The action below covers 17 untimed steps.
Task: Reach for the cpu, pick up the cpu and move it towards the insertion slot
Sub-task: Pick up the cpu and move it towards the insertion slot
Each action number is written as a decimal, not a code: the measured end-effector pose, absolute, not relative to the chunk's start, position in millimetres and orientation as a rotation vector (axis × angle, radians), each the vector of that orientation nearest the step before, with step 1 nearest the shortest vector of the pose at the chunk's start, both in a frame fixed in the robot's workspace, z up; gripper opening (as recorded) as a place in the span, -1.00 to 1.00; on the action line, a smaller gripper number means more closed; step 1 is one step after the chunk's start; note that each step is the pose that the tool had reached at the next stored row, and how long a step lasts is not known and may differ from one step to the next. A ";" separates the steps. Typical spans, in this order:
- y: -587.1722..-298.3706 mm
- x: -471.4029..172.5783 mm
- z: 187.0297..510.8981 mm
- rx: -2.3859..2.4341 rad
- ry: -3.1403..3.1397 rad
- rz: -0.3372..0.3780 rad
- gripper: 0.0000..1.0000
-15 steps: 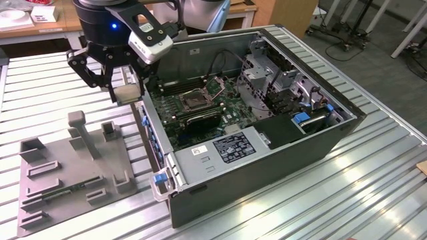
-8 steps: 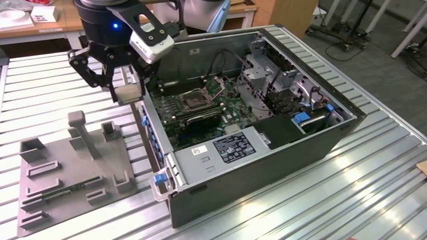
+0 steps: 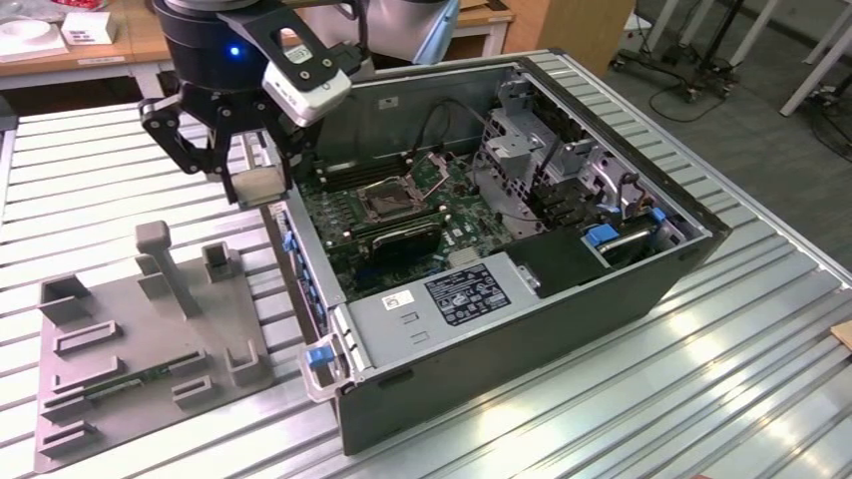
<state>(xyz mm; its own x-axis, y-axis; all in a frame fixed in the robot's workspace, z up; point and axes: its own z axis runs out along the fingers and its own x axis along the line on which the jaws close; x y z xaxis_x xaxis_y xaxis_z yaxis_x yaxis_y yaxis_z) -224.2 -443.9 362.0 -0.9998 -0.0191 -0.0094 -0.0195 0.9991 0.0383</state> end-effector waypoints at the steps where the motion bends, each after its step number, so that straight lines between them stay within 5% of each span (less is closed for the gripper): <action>1: -443.9 -224.0 362.0 -0.030 3.132 0.060 0.08; 17: -443.8 -219.2 362.0 -0.030 3.132 0.060 0.08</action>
